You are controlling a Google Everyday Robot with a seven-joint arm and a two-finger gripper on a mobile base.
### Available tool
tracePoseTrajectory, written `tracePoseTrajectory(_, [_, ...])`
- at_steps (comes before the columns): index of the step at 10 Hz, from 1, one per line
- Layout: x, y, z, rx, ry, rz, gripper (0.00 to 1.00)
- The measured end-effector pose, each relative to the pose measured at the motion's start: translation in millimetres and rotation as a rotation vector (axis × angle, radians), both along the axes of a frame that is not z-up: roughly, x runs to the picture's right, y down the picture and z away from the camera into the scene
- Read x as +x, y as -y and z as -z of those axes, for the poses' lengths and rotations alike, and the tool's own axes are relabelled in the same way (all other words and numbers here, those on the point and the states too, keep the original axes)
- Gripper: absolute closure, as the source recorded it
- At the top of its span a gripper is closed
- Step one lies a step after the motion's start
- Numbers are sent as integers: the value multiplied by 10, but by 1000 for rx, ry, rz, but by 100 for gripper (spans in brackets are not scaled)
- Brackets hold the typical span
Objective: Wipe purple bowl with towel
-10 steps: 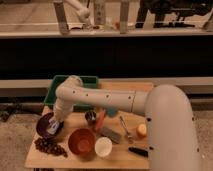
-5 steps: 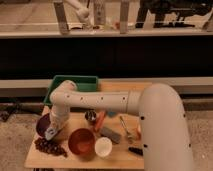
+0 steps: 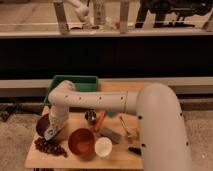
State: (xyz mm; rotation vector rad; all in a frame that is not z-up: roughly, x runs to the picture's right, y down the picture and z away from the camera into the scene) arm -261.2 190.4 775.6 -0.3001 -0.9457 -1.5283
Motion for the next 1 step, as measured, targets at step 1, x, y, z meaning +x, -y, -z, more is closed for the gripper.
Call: tracePoseTrajectory(1, [-6, -4, 1, 0, 1, 1, 97])
